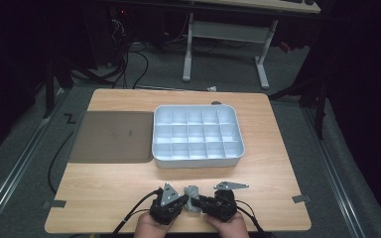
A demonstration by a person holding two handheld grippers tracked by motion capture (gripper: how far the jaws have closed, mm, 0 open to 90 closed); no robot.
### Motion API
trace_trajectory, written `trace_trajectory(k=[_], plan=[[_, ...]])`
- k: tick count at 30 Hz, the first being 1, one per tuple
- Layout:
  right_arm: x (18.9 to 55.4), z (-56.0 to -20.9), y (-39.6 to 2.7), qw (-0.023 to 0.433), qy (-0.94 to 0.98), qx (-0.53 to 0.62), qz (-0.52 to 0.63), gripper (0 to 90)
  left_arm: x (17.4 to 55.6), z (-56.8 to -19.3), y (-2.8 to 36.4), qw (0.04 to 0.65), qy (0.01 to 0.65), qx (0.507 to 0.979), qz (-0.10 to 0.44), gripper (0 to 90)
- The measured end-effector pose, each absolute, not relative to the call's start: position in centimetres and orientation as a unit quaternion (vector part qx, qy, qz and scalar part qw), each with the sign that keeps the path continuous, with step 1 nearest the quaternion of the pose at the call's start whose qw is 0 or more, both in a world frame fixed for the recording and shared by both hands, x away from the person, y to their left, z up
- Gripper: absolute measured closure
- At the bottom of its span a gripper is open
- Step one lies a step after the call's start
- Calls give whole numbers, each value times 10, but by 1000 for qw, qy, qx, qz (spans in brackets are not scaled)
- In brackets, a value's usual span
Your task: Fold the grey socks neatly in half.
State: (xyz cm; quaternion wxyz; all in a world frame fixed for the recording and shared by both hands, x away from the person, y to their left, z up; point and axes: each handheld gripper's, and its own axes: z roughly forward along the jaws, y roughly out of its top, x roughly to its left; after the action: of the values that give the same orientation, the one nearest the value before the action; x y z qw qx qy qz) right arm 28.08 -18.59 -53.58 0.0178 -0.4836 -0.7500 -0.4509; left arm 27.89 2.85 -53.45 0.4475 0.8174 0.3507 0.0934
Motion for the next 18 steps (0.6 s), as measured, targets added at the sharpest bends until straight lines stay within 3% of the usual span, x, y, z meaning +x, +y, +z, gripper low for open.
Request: trace_trajectory(k=[4,6,8,13,18], plan=[[278,-534,-184,-3,-759,-471,-450,742,281,-534,32,452,354,815,84,879],[278,-532,-184,-11,-763,-466,-447,743,282,-531,37,454,354,813,81,776],[278,-530,-186,-18,-768,-464,-442,742,283,-529,42,458,355,811,84,739],[279,-527,-192,-32,-770,-465,-435,741,288,-516,69,469,361,798,115,666],[279,-526,-202,-45,-768,-473,-431,739,294,-513,101,437,371,803,164,606]])
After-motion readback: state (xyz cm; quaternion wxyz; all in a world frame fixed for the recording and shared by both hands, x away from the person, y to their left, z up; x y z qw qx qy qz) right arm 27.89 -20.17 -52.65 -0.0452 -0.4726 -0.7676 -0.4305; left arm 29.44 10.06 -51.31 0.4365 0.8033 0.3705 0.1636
